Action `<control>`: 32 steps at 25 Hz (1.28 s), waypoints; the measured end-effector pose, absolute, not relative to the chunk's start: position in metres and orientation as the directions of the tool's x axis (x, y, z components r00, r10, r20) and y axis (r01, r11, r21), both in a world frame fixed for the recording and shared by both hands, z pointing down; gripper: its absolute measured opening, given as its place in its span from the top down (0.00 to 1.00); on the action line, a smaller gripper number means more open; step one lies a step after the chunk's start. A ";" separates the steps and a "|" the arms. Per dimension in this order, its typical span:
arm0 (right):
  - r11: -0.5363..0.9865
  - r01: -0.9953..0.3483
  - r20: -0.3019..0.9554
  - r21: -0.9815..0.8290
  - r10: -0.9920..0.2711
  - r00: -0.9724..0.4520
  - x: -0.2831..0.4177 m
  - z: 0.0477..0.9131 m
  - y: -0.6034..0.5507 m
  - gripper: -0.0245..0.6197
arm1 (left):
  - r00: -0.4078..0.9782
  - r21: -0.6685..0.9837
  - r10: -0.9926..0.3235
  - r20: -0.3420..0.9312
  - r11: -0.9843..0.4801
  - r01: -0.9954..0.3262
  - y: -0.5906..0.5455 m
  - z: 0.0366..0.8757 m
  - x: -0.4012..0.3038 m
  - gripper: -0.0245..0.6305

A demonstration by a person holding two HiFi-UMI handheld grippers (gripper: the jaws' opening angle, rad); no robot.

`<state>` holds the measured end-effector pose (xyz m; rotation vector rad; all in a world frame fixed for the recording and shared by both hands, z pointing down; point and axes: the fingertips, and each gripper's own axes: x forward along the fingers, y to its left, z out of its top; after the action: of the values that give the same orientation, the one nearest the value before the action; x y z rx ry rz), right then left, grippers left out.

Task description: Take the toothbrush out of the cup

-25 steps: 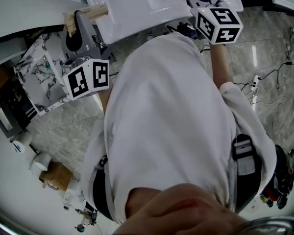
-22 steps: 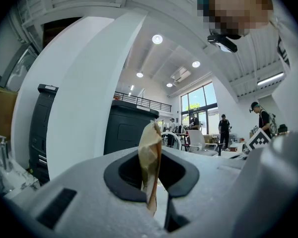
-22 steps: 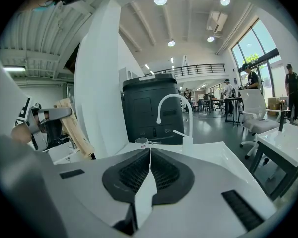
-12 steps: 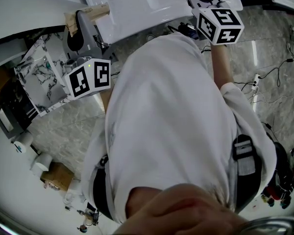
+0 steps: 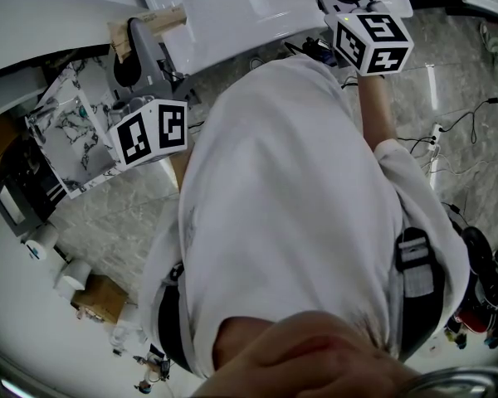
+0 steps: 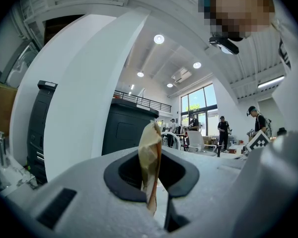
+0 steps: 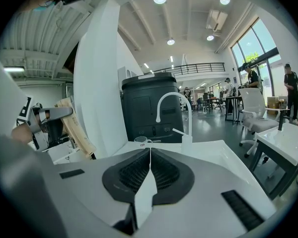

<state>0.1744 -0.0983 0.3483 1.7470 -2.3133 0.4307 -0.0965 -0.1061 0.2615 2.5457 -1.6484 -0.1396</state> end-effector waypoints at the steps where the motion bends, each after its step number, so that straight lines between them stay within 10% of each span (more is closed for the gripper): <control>1: 0.254 -0.961 0.339 -0.105 -0.900 -0.275 0.174 0.348 -0.098 0.94 | 0.408 0.139 -0.913 -0.020 -0.407 -0.903 -0.106 0.261 -0.097 0.90; 32: 0.254 -0.965 0.349 -0.068 -0.900 -0.261 0.184 0.350 -0.099 0.94 | 0.419 0.152 -0.908 -0.024 -0.418 -0.896 -0.114 0.261 -0.088 0.90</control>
<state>0.1838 -0.0994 0.3500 1.7411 -2.2866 0.3936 -0.0879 -0.1143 0.2613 2.5473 -1.6261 -0.1556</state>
